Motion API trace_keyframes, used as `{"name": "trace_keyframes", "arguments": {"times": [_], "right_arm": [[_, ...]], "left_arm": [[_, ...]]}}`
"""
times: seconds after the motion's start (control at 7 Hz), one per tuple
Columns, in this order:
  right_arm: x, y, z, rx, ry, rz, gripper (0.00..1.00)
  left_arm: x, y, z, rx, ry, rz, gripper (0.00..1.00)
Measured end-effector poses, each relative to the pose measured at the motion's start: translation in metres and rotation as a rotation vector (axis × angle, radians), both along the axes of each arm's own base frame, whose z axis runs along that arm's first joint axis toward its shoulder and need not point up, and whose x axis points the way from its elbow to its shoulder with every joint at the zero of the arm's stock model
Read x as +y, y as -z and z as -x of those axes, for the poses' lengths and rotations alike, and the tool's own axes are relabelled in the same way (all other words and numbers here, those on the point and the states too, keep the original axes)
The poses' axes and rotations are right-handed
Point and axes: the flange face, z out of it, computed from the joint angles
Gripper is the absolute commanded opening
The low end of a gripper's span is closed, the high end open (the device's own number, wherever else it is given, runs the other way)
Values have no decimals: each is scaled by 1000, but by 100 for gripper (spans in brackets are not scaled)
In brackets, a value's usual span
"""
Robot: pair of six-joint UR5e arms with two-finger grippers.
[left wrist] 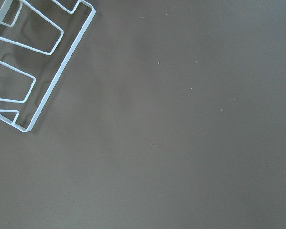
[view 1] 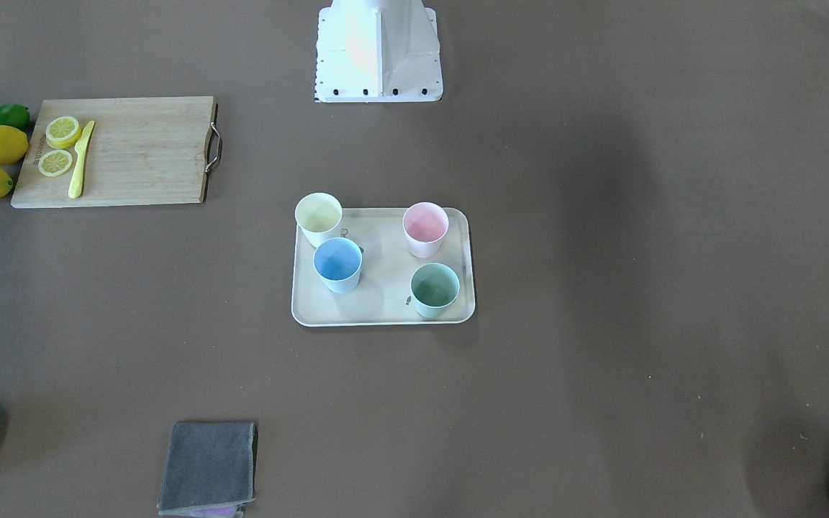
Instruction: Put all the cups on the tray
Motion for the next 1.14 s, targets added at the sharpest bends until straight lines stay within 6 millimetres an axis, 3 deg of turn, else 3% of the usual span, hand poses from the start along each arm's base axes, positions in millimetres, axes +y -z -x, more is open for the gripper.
{"name": "trace_keyframes", "arguments": {"times": [1.14], "right_arm": [[8,-9,-4,-4,7,5,100]], "left_arm": [[4,3,2,-13,0,-10,98]]}}
